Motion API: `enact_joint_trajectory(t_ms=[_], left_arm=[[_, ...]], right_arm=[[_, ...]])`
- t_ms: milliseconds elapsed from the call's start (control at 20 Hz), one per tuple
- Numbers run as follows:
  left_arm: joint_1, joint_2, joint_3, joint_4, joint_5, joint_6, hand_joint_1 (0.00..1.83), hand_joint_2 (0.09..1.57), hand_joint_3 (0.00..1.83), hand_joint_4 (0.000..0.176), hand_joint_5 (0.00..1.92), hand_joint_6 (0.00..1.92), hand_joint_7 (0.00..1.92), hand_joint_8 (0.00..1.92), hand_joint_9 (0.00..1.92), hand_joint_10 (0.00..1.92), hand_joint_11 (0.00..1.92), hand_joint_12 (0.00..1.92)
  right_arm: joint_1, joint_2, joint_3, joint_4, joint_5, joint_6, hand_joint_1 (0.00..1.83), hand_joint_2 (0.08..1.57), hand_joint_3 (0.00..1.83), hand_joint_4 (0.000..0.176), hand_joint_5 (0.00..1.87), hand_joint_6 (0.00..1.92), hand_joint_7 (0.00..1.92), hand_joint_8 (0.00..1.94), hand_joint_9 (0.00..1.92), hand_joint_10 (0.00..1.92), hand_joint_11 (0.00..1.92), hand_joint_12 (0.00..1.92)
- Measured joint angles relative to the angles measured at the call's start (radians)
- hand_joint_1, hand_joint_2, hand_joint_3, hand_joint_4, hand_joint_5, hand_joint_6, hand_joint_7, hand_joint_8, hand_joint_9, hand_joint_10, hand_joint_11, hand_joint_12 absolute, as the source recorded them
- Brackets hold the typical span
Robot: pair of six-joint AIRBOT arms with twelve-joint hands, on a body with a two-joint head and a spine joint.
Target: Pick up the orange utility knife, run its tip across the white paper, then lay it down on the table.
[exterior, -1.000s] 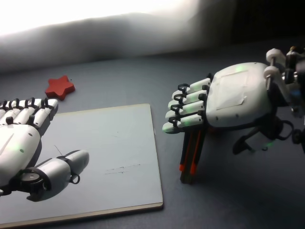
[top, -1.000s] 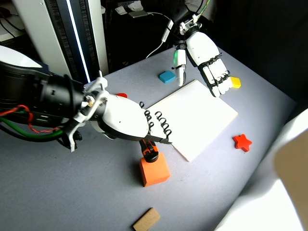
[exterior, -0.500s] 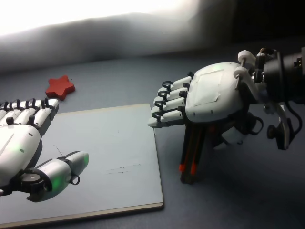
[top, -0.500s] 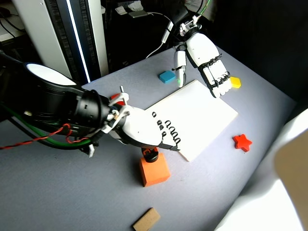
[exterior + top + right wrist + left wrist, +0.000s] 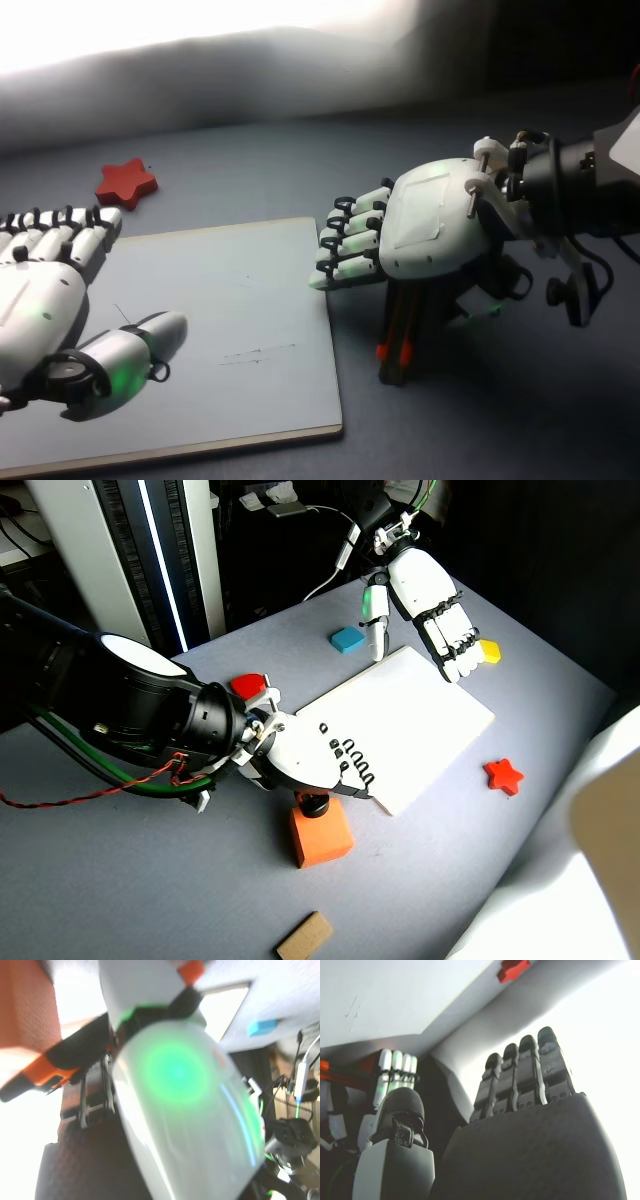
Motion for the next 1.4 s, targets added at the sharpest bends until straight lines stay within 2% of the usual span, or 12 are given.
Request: enact_joint_trajectory(t_ms=[200,700,950,1000,1050,1100,1150,1200,1250,1300,1350,1400], left_arm=[[-0.002,-0.002,0.0,0.001,-0.001,0.002,0.15,1.29,0.0,0.0,0.0,0.0,0.02,0.0,0.0,0.0,0.02,0.01],[-0.006,-0.013,0.007,-0.002,-0.01,0.002,0.12,1.3,0.0,0.0,0.0,0.0,0.01,0.0,0.0,0.0,0.0,0.0],[-0.007,-0.013,0.009,-0.002,-0.011,0.003,0.11,1.29,0.0,0.0,0.0,0.0,0.04,0.01,0.01,0.0,0.03,0.02],[-0.007,-0.013,0.009,-0.002,-0.011,0.002,0.11,1.29,0.0,0.0,0.0,0.0,0.05,0.01,0.01,0.0,0.03,0.02],[-0.007,-0.013,0.009,-0.002,-0.011,0.002,0.13,1.29,0.0,0.0,0.0,0.0,0.04,0.01,0.02,0.0,0.01,0.15],[-0.007,-0.013,0.009,-0.002,-0.011,0.002,0.15,1.29,0.0,0.0,0.01,0.0,0.04,0.01,0.04,0.0,0.0,0.23],[-0.007,-0.013,0.009,-0.002,-0.011,0.002,0.15,1.29,0.0,0.0,0.01,0.0,0.04,0.0,0.04,0.0,0.0,0.28],[-0.007,-0.013,0.009,-0.002,-0.011,0.002,0.15,1.29,0.0,0.0,0.02,0.0,0.05,0.0,0.05,0.01,0.0,0.32],[-0.007,-0.013,0.009,-0.002,-0.011,0.002,0.16,1.29,0.0,0.0,0.02,0.0,0.06,0.01,0.07,0.01,0.0,0.34],[-0.007,-0.013,0.009,0.002,-0.011,0.002,0.16,1.29,0.0,0.0,0.02,0.0,0.08,0.01,0.08,0.01,0.0,0.35],[-0.007,-0.013,0.009,-0.003,-0.012,0.002,0.16,1.29,0.0,0.0,0.03,0.01,0.1,0.01,0.09,0.01,0.0,0.38],[-0.007,-0.013,0.009,-0.01,-0.014,0.002,0.16,1.29,0.0,0.0,0.03,0.0,0.11,0.01,0.1,0.01,0.0,0.34]], right_arm=[[-0.014,-0.009,0.011,0.0,-0.023,-0.031,1.11,1.04,0.0,0.0,0.0,0.0,0.0,0.0,0.0,0.0,0.0,0.0],[-0.036,-0.037,0.013,0.019,-0.051,-0.056,1.18,1.04,0.0,0.0,0.0,0.0,0.0,0.0,0.0,0.0,0.0,0.0],[-0.036,-0.038,0.013,0.022,-0.06,-0.058,1.14,1.11,0.03,0.0,0.02,0.01,0.0,0.0,0.0,0.0,0.0,0.0],[-0.036,-0.038,0.013,0.022,-0.06,-0.058,1.1,1.16,0.0,0.0,0.11,0.01,0.06,0.01,0.06,0.01,0.0,0.18],[-0.036,-0.037,0.013,0.022,-0.06,-0.059,1.1,1.19,0.0,0.0,0.33,0.27,0.37,0.18,0.28,0.34,0.0,0.96],[-0.035,-0.037,0.012,0.022,-0.06,-0.06,1.17,1.24,0.01,0.0,0.75,1.09,0.54,1.22,0.43,1.07,0.15,1.55],[-0.034,-0.037,0.012,0.029,-0.068,-0.071,1.15,1.26,0.01,0.0,0.77,1.37,0.61,1.45,0.48,1.47,0.25,1.78],[-0.027,-0.038,0.007,0.037,-0.07,-0.072,1.27,1.07,0.45,0.0,0.66,1.67,0.7,1.58,0.59,1.57,0.45,1.86],[-0.021,-0.044,0.006,0.041,-0.079,-0.071,1.14,0.97,0.83,0.0,0.54,1.87,0.76,1.78,0.86,1.85,0.78,1.91],[-0.018,-0.047,0.005,0.041,-0.083,-0.072,1.41,0.94,0.74,0.0,0.85,1.91,1.13,1.91,1.22,1.91,1.17,1.92],[-0.018,-0.046,0.005,0.051,-0.086,-0.071,1.5,0.88,0.81,0.0,1.07,1.92,1.38,1.93,1.46,1.92,1.42,1.92],[-0.018,-0.046,0.004,0.052,-0.09,-0.07,1.51,0.78,1.05,0.0,1.39,1.92,1.63,1.94,1.69,1.92,1.71,1.92]])
